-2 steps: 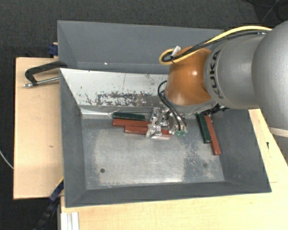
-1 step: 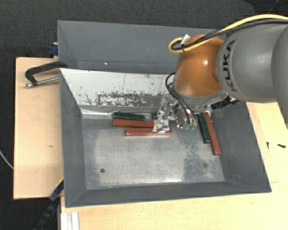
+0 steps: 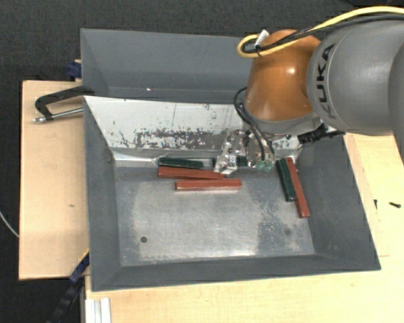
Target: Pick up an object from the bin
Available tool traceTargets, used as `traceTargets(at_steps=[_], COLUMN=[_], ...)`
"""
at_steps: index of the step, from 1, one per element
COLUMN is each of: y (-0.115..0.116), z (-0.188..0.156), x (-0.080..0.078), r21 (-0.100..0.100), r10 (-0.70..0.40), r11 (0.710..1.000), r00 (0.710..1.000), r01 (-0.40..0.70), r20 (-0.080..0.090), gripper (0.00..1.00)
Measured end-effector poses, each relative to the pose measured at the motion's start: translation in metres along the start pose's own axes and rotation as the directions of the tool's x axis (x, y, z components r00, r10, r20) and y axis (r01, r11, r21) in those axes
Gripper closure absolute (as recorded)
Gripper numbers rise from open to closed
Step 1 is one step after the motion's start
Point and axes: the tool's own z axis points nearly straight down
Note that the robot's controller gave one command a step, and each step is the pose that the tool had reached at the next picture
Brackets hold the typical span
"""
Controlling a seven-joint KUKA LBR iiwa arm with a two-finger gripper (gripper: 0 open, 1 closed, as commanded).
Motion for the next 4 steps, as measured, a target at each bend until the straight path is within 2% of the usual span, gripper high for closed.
traceTargets(at_steps=[1, 2, 3, 4], y=[-0.001, -0.001, 0.002, 0.002], z=[0.04, 0.04, 0.078, 0.078], x=[0.002, 0.002, -0.003, -0.003], r21=[0.003, 0.003, -0.007, -0.007], r10=[0.136, 0.136, 0.179, 0.179], r11=[0.991, 0.991, 0.984, 0.984], r00=[0.991, 0.991, 0.984, 0.984], r01=[-0.136, -0.136, -0.179, -0.179], r20=[-0.009, -0.009, 0.011, 0.011], gripper=[0.0, 0.0, 1.0, 1.0])
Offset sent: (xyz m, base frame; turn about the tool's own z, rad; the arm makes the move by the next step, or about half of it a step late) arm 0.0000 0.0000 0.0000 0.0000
